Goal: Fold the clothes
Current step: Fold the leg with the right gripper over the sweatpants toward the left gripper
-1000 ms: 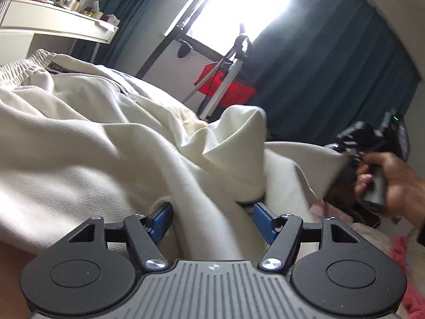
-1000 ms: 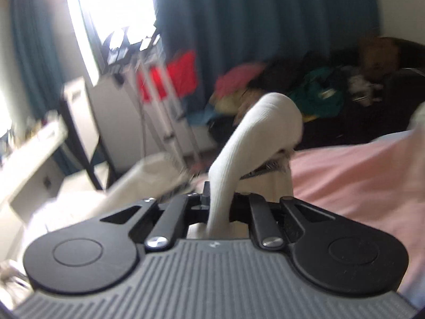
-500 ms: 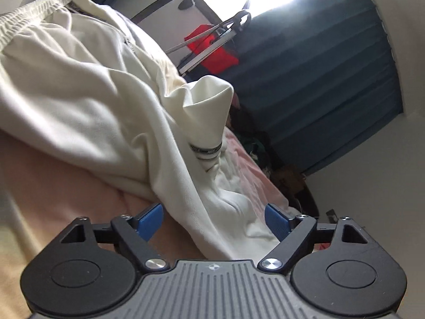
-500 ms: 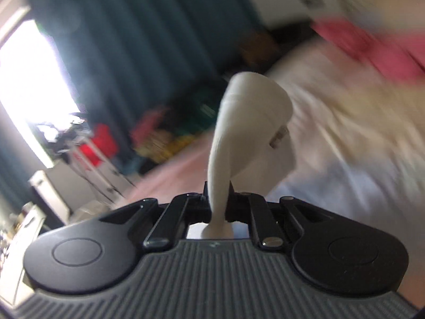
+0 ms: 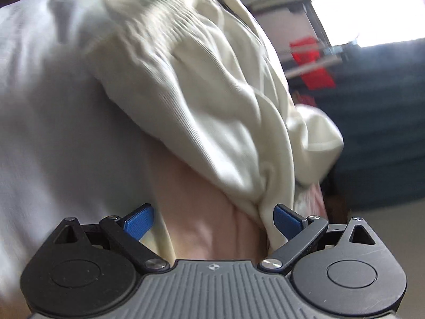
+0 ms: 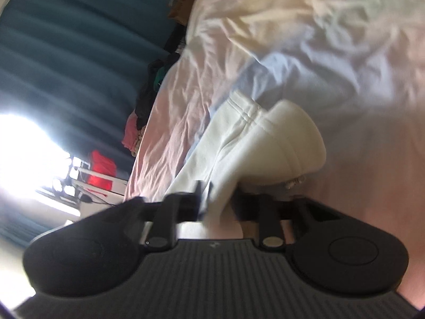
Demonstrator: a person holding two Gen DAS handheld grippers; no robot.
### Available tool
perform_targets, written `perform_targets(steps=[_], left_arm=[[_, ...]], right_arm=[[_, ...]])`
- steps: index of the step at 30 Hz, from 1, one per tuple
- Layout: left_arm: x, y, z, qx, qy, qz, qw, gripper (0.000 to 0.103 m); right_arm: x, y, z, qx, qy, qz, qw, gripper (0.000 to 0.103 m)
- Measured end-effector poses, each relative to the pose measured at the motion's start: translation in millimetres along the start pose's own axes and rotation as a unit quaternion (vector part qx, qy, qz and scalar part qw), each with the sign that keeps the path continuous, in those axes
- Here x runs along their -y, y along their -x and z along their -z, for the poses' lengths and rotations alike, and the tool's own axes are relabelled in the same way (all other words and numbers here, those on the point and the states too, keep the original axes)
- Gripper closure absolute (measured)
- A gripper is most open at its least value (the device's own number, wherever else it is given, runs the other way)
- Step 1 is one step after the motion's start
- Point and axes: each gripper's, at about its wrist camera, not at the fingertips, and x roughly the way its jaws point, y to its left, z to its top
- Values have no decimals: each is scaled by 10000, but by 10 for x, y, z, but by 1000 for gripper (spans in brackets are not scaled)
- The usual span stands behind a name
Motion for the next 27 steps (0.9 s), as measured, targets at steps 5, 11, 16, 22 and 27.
perform_targets(steps=[5,11,16,22,27], left_arm=[[-127,-49,-298,415,486,335,9974,6],[-180,-122,-463,638,519,214,9964,33],[-317,-40,-613,659,824,547,9929,77],[-283,327,-853,717,480,723,9936,92],[-40,930,-1052,613,99,479,9969,92]], right_arm=[[39,11,-13,118,-229,-139,9996,19],[233,-30,-125,336,-372,214,9985,20],[264,-151,-182,416,-33,549,9976,59],[161,-116,-247,769,364,840,9928,92],[-14,24,-300,1152,906,1031,9838,95]])
